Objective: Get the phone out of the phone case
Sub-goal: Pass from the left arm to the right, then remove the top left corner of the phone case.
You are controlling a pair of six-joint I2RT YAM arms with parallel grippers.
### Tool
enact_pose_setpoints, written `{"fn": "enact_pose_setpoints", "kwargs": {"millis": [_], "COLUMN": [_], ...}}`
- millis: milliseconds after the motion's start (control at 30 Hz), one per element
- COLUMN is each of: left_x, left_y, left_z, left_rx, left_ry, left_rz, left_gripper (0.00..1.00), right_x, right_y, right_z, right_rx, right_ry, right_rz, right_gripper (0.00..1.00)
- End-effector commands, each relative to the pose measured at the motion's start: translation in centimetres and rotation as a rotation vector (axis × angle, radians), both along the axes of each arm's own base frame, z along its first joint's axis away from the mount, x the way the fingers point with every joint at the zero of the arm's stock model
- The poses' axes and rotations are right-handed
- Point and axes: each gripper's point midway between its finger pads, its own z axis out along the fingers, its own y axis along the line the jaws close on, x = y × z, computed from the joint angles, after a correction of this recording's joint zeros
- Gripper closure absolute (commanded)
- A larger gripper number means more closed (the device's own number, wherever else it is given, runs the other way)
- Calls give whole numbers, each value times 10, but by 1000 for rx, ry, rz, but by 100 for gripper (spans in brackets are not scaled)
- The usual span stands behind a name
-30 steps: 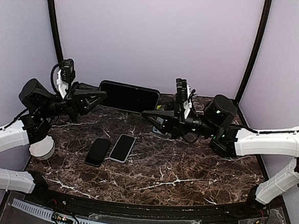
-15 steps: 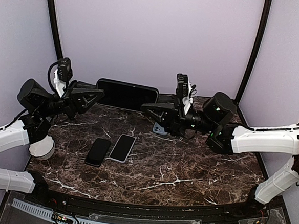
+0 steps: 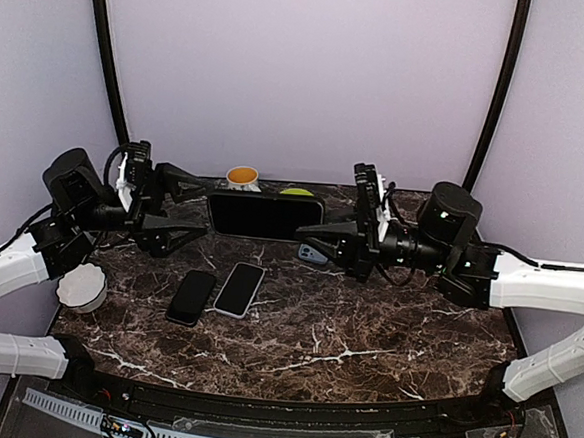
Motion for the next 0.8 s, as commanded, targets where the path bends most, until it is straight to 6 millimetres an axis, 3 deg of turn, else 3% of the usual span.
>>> {"fn": "enact_pose_setpoints", "kwargs": {"millis": [0, 267, 400, 767], "left_x": [-18, -36, -39, -55], "left_y": [7, 6, 4, -18], "left_z": [-6, -33, -48, -94], "left_rx": [78, 128, 148, 254], "left_ry": [-147, -201, -197, -183], "left_rz": [-31, -150, -195, -277], "left_gripper": [23, 30, 38, 44], "right_x": [-7, -26, -29, -40], "right_y": [-24, -36, -37, -34], "right_z": [-1, -46, -52, -66], "right_rx": [-8, -93, -96, -117], "right_ry": [-165, -374, -460, -632], "right_rz": [-64, -31, -33, 27], "right_gripper": [100, 100, 100, 100]}}
